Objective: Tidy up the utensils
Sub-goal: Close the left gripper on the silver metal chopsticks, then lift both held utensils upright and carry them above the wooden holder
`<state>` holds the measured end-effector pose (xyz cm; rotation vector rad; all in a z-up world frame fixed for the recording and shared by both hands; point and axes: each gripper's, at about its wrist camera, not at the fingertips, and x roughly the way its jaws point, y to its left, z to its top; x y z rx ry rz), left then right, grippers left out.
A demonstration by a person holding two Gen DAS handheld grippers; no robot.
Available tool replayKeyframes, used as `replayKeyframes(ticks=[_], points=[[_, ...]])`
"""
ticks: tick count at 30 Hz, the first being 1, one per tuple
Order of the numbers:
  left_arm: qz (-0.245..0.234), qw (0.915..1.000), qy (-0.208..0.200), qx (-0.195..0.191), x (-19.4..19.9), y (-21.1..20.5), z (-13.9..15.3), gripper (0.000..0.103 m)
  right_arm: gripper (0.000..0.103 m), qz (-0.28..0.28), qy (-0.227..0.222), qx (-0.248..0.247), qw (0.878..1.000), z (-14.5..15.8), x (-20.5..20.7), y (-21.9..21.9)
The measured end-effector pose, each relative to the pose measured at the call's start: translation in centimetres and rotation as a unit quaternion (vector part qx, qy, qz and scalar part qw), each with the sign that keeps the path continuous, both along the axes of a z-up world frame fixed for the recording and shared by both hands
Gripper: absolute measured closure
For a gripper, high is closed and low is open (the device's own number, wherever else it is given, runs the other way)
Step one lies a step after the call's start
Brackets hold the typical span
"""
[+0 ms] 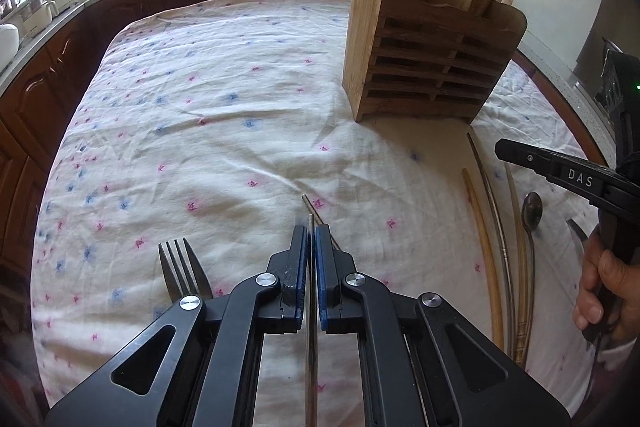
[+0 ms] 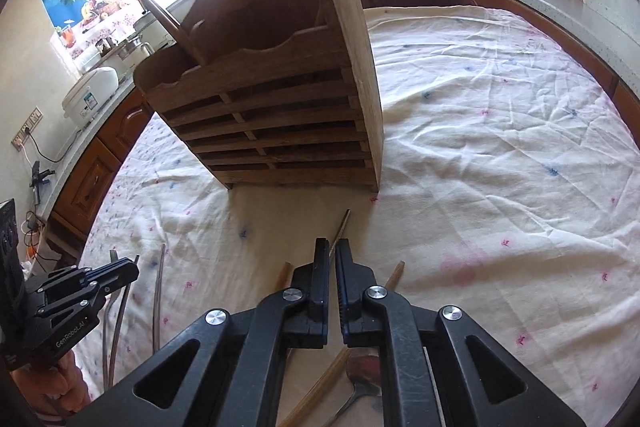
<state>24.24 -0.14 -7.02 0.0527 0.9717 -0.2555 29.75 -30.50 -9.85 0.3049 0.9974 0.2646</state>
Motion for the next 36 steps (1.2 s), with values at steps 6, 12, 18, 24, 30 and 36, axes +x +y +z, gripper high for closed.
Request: replayKeyframes(ticks=[6, 12, 18, 24, 30, 36], points=[[0.006, 0.9995, 0.016, 0.028, 0.0, 0.0, -1.5, 0.098, 0.080, -0.002, 0.021, -0.006, 1.000, -1.6, 1.0, 0.8], [-0.012, 0.9991, 0.009, 0.040, 0.4, -0.6, -1.5, 0.099, 0.087, 0.007, 0.005, -0.060, 0.998, -1.8, 1.8, 2.7], [-0.006, 1.0000, 0.004, -0.003, 0.1, 0.3, -1.0, 0.100, 0.097, -0.006, -0.006, -0.023, 1.000, -1.2, 0.8, 1.3], [-0.002, 0.9974, -0.031, -0.065, -2.0, 1.6, 2.6, 0.100, 0.103, -0.011, -0.051, 0.030, 0.998, 3.0, -1.8, -0.8], [-0.006, 0.9947, -0.053, -0.087, -3.7, 1.8, 5.2, 0.100, 0.093, 0.007, -0.029, 0.016, 0.999, 3.2, -1.1, -0.1], [-0.008, 0.9942, -0.058, -0.091, -4.7, 2.1, 5.6, 0.100, 0.081, -0.011, 0.014, -0.031, 0.999, -1.1, 0.2, 1.6]])
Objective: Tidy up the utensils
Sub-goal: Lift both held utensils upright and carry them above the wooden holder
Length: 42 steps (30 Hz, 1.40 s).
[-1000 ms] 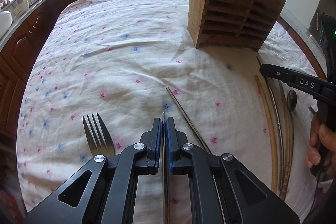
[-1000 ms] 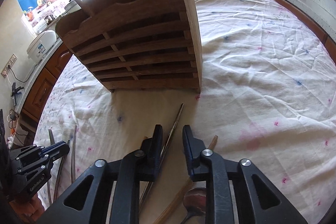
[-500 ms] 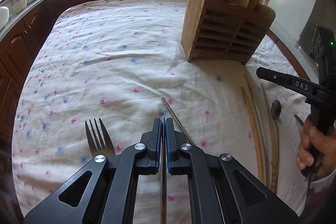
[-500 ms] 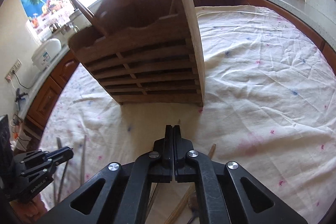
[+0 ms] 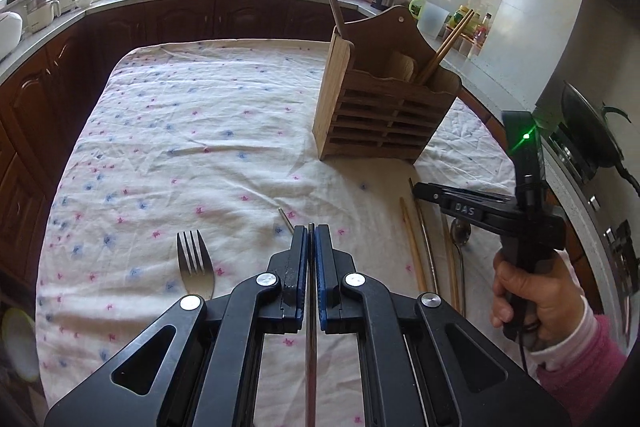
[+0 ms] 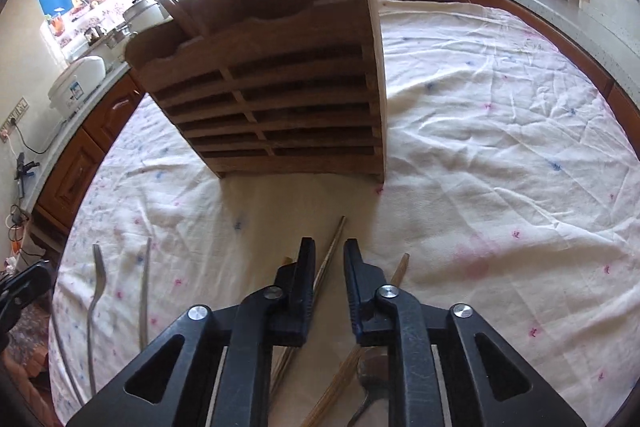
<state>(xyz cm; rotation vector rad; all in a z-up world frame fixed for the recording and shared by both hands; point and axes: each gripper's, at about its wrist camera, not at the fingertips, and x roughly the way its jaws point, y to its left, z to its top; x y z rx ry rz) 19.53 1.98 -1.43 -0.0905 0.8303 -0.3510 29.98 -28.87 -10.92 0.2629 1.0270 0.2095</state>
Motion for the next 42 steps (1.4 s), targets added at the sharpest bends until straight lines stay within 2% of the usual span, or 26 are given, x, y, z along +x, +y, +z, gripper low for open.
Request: replayKeyframes(ticks=[4, 7, 8, 13, 21, 25, 33, 42], points=[[0.005, 1.0000, 0.003, -0.007, -0.1, 0.4, -0.2, 0.100, 0.080, 0.000, -0.003, -0.018, 1.000, -0.4, 0.8, 1.0], [0.004, 0.9999, 0.000, -0.010, -0.2, 0.5, -0.1, 0.100, 0.094, 0.012, -0.015, -0.062, 0.998, -0.3, 0.6, 2.1], [0.003, 0.9999, -0.002, -0.011, -0.3, 0.5, 0.0, 0.100, 0.095, 0.015, -0.016, -0.061, 0.998, -0.2, 0.5, 2.1], [0.005, 0.9998, -0.011, -0.018, -0.6, 1.0, 0.8, 0.100, 0.097, 0.005, -0.022, 0.008, 1.000, 1.0, -0.7, 0.5], [0.004, 0.9986, -0.037, -0.036, -2.2, 1.5, 3.2, 0.100, 0.098, 0.007, -0.089, 0.072, 0.993, 6.8, -4.1, -1.5], [0.003, 0.9975, -0.054, -0.045, -3.3, 1.7, 4.6, 0.100, 0.099, 0.009, -0.127, 0.086, 0.988, 9.9, -6.1, -2.4], [0.004, 0.9946, -0.084, -0.060, -5.0, 2.2, 7.1, 0.100, 0.099, 0.015, -0.183, 0.102, 0.978, 14.0, -9.8, -3.6], [0.001, 0.9923, -0.104, -0.068, -5.7, 1.9, 8.6, 0.100, 0.099, 0.009, -0.212, 0.112, 0.971, 16.0, -11.0, -4.9]])
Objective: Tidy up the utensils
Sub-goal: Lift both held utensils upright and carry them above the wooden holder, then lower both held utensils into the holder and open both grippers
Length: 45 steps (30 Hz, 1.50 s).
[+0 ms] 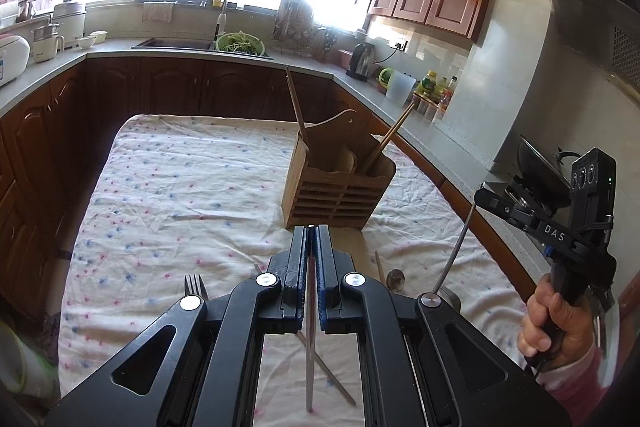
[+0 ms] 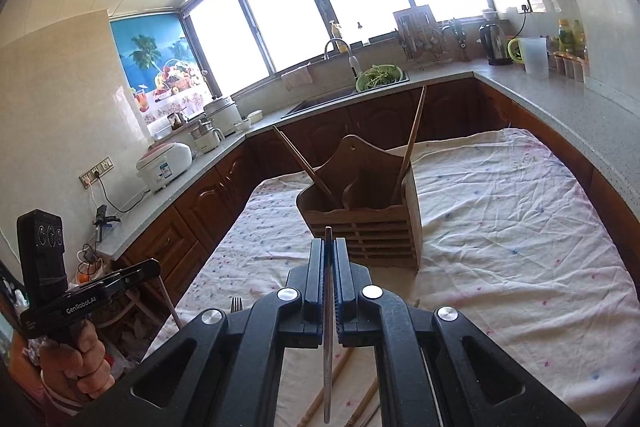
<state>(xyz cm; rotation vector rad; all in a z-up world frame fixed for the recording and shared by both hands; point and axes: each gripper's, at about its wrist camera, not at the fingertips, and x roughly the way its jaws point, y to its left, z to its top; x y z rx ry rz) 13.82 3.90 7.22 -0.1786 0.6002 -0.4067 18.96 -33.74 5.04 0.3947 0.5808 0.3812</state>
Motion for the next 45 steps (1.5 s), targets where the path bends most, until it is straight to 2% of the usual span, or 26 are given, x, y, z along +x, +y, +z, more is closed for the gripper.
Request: replayKeyframes(ticks=[10, 20, 38, 41, 45], points=[[-0.001, 0.9997, -0.022, -0.006, 0.9, -0.6, 1.8, 0.100, 0.099, -0.011, -0.023, 0.002, 1.000, 1.6, 0.6, -1.0], [-0.006, 0.9982, -0.060, -0.006, 3.7, -1.7, 5.3, 0.100, 0.099, -0.027, -0.053, -0.001, 0.998, 4.1, 3.6, -1.6], [-0.008, 0.9913, -0.131, -0.008, 12.6, -4.7, 13.1, 0.100, 0.099, -0.066, -0.107, -0.008, 0.992, 9.3, 12.3, -3.4], [-0.004, 0.9905, -0.137, -0.008, 14.4, -5.3, 13.7, 0.100, 0.099, -0.074, -0.111, -0.016, 0.991, 9.4, 13.8, -3.6], [0.002, 0.9910, -0.133, -0.012, 16.7, -5.7, 12.6, 0.100, 0.099, -0.084, -0.106, -0.017, 0.991, 8.3, 15.7, -4.0]])
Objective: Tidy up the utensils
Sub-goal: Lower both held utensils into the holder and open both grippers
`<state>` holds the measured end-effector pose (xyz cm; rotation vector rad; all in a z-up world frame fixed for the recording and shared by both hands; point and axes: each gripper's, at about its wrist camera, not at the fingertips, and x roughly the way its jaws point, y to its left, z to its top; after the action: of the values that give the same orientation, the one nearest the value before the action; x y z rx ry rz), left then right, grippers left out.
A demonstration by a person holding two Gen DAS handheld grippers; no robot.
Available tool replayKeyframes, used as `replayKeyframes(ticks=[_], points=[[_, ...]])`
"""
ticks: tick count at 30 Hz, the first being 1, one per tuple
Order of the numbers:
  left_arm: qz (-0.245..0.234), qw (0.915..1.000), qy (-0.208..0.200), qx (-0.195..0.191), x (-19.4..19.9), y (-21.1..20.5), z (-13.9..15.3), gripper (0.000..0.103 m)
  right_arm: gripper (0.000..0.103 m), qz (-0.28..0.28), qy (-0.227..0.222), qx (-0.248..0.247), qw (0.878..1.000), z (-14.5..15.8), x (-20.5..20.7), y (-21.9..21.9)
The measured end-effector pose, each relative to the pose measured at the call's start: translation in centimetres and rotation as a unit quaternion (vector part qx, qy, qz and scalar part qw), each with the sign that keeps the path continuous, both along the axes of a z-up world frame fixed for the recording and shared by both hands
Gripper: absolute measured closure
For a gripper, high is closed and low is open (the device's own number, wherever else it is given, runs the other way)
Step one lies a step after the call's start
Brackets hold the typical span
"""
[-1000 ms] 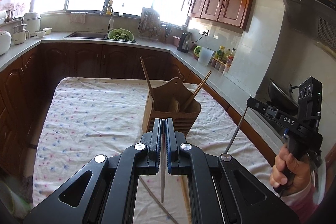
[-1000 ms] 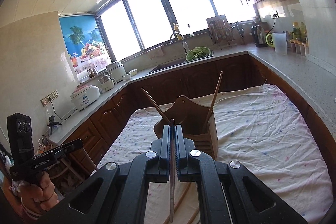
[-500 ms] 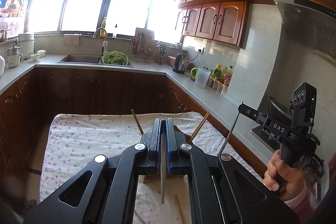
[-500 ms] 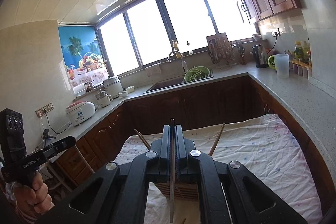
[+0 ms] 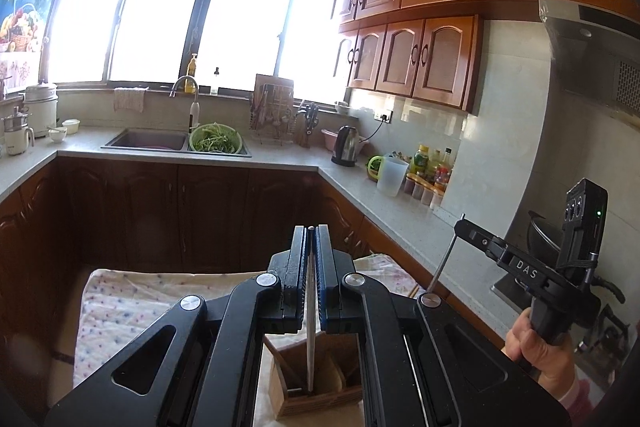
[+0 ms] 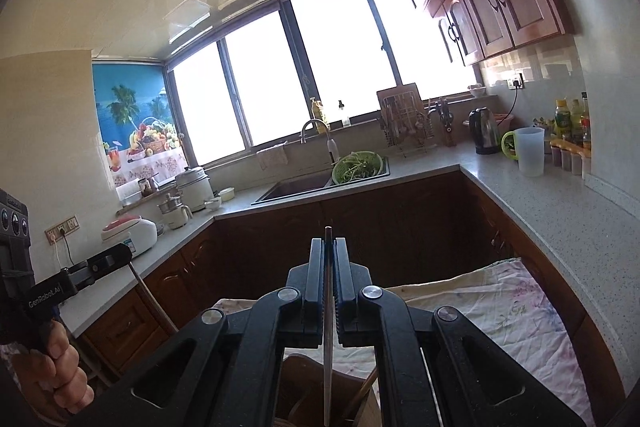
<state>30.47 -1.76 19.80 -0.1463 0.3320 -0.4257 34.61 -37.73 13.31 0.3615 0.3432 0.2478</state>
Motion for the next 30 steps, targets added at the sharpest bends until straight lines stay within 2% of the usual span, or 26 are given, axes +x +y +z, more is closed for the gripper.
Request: replayKeyframes(ticks=[6, 11, 16, 27, 30], points=[[0.020, 0.9997, 0.014, 0.000, 1.8, -0.6, -4.2, 0.100, 0.099, -0.007, 0.019, 0.002, 1.000, -4.1, 1.2, 0.7], [0.029, 0.9988, 0.040, -0.002, 2.4, -0.7, -7.7, 0.100, 0.099, -0.004, 0.041, 0.003, 0.999, -7.5, 1.5, 1.9], [0.037, 0.9967, 0.072, -0.002, 3.4, -0.3, -10.6, 0.099, 0.099, -0.004, 0.065, -0.002, 0.998, -9.8, 1.8, 2.5], [0.045, 0.9952, 0.086, 0.006, 4.2, -0.2, -11.1, 0.098, 0.099, -0.007, 0.075, -0.003, 0.997, -9.5, 2.1, 2.0], [0.047, 0.9942, 0.097, 0.004, 4.4, -0.1, -11.1, 0.097, 0.094, -0.004, 0.079, -0.002, 0.997, -9.6, 2.2, 1.9]])
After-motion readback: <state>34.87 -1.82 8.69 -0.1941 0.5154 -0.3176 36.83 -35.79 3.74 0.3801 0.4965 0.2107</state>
